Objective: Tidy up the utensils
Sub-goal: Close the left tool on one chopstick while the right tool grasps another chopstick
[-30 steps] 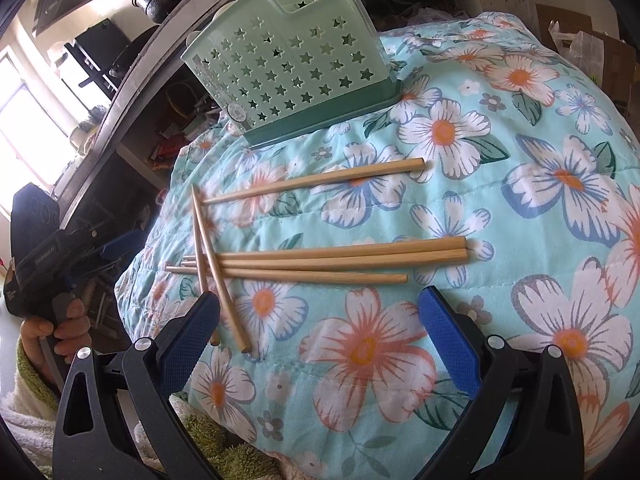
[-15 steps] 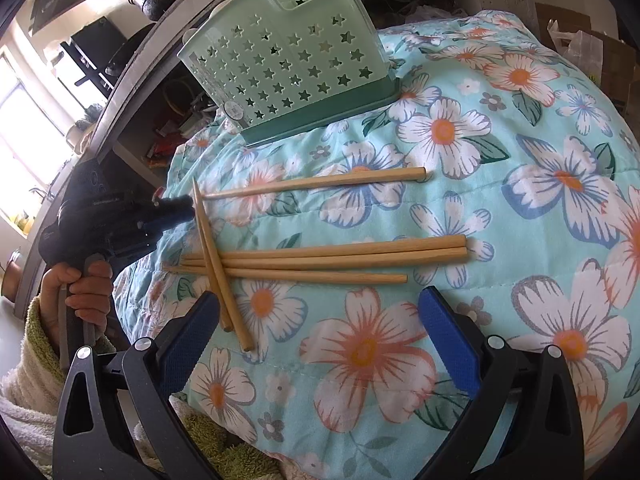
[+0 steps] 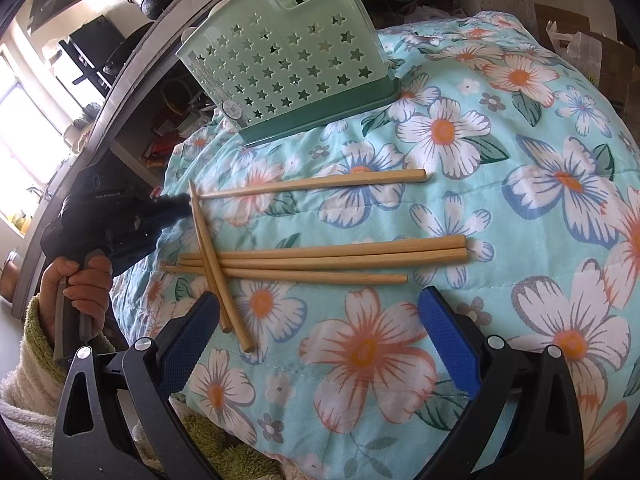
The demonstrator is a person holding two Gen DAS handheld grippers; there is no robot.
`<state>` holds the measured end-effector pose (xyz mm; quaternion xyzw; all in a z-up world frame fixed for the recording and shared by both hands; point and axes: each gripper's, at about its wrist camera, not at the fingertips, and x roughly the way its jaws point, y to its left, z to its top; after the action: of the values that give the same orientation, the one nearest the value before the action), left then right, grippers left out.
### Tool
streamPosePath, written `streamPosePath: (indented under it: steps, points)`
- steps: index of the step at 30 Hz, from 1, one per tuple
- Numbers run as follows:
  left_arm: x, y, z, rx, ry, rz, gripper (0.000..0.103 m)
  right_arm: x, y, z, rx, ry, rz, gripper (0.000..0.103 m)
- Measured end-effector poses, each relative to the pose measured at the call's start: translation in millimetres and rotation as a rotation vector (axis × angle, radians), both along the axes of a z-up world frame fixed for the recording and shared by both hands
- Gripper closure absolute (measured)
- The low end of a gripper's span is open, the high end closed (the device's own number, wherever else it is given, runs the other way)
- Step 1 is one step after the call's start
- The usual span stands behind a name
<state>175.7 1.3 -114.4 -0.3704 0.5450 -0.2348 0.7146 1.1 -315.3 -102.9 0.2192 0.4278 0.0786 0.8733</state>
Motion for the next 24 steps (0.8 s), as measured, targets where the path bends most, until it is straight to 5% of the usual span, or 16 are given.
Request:
streamPosePath:
  steps: [17,24]
  points:
    - [-8.8,11.3,3.7,-0.098,-0.057,0.066,0.097,1.0,2.4,0.6,-0.023,0.007,0.013,0.007]
    - [-23.1,35.2,5.0,-0.129,-0.077,0.098,0.097,-1.4,-2.5,14.3,-0.038,0.001,0.019,0.028]
